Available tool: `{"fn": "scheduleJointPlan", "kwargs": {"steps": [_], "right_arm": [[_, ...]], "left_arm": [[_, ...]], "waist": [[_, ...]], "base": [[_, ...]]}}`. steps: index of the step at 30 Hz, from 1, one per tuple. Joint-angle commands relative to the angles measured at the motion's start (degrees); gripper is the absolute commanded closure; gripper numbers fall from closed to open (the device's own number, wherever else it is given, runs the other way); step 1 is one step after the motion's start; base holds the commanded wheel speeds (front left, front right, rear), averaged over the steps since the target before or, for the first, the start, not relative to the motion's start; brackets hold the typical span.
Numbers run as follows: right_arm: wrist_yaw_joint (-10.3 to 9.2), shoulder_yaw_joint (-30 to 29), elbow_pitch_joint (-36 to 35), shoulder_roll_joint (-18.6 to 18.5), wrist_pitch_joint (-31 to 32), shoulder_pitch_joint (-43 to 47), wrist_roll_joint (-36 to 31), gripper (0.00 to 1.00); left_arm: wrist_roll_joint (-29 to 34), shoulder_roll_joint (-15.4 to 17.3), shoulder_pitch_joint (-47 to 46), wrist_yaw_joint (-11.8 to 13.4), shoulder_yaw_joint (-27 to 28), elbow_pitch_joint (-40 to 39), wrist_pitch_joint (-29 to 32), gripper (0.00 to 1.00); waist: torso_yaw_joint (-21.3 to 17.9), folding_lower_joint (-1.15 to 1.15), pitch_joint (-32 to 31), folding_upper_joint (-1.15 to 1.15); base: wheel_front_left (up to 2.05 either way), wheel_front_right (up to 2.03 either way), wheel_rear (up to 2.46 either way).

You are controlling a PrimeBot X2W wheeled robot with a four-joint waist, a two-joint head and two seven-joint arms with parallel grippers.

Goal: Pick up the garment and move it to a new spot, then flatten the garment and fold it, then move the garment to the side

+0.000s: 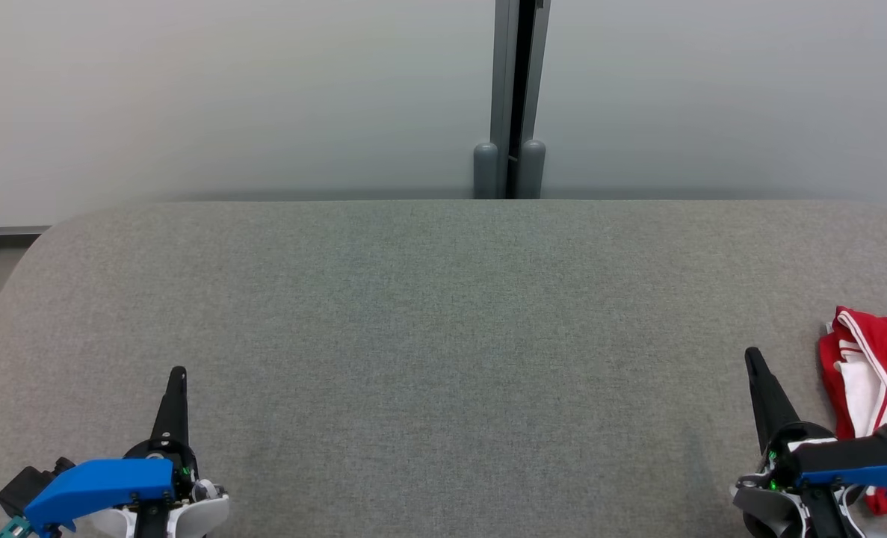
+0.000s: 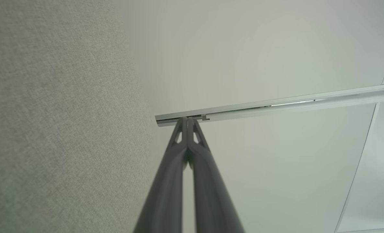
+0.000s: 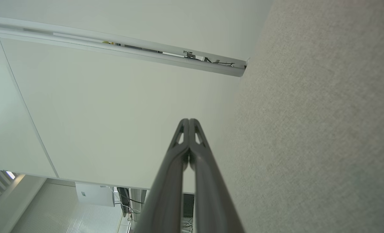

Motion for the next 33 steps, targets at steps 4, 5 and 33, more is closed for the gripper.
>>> {"fn": "scheduleJointPlan", "kwargs": {"steps": [4, 5, 33], "right_arm": [[0.02, -0.3, -0.9, -0.3, 0.6, 0.4, 2.7, 1.0], [0.02, -0.3, -1.0, -0.3, 0.8, 0.4, 3.2, 1.0], [0.02, -0.9, -2.4, -0.4, 2.8, 0.6, 11.0, 1.0]], "left_arm": [[-2.4, 0.2, -1.2, -0.4, 0.6, -0.7, 0.6, 1.0], [-2.8, 0.2, -1.2, -0.4, 0.6, -0.8, 0.8, 1.0], [-9.9, 0.2, -1.9, -0.7, 1.3, -1.8, 2.8, 1.0]], "waist": [[0.1, 0.0, 0.0, 0.0], [0.1, 0.0, 0.0, 0.0], [0.4, 0.0, 0.0, 0.0]], "base": [[0.0, 0.0, 0.0], [0.0, 0.0, 0.0], [0.0, 0.0, 0.0]]}}
